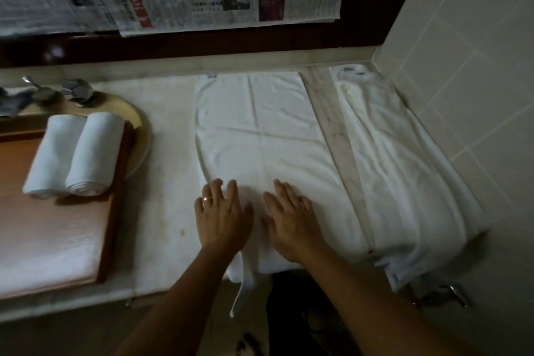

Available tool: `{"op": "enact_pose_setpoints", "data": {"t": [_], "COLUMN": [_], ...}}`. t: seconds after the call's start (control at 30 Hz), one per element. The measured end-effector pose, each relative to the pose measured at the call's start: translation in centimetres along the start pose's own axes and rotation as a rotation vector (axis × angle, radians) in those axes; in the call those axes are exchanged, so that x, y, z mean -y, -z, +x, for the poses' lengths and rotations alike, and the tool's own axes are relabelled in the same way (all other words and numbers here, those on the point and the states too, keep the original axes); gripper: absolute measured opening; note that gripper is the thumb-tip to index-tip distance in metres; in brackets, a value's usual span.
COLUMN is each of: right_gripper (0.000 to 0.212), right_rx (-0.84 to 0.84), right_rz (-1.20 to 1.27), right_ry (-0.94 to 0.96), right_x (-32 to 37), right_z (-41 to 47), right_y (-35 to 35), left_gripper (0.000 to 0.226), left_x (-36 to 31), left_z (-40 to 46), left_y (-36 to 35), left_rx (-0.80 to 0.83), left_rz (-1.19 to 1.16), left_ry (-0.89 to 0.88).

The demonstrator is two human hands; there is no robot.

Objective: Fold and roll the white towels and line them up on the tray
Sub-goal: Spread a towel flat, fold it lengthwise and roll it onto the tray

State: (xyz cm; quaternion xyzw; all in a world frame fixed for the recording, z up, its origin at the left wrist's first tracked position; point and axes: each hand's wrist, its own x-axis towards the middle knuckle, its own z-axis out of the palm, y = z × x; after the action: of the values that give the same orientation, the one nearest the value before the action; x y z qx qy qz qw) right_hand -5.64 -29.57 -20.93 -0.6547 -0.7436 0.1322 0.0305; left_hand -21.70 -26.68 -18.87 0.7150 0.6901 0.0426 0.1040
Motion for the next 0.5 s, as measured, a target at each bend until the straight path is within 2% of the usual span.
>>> {"op": "enact_pose_setpoints", "data": {"t": [0.07,0.17,0.33,0.4,0.5], "right_gripper": [0.062,0.061,0.064,0.064,0.064], "right_rx": [0.000,-0.039,-0.058,-0.046,-0.043], "right_rz": [-0.006,-0.034,-0.090,-0.094,-0.098], "right_ry": [-0.024,-0.072,-0.072,-0.080,-0.091], "right_x": [1.6,2.2,2.3,2.3,2.4], "right_z": [0.5,0.5,0.6,0.5,0.5], "right_y": [-1.1,-2.1,-2.1,-2.1,-2.1], "left_gripper": [0.052,0.035,0.021,0.018,0.016], "left_x": [0.7,1.2,2.1,3.2,5.9], "left_z": [-2.7,-5.1,-6.4,-6.8,-7.4], "left_y": [0.6,0.8,1.4,1.6,2.3], "left_rx": [-0.013,0.115,0.142,0.166,0.219], "left_rz": [-0.023,-0.103,-0.220,-0.409,-0.939], "left_ry": [0.071,0.153,0.151,0.172,0.433]}}
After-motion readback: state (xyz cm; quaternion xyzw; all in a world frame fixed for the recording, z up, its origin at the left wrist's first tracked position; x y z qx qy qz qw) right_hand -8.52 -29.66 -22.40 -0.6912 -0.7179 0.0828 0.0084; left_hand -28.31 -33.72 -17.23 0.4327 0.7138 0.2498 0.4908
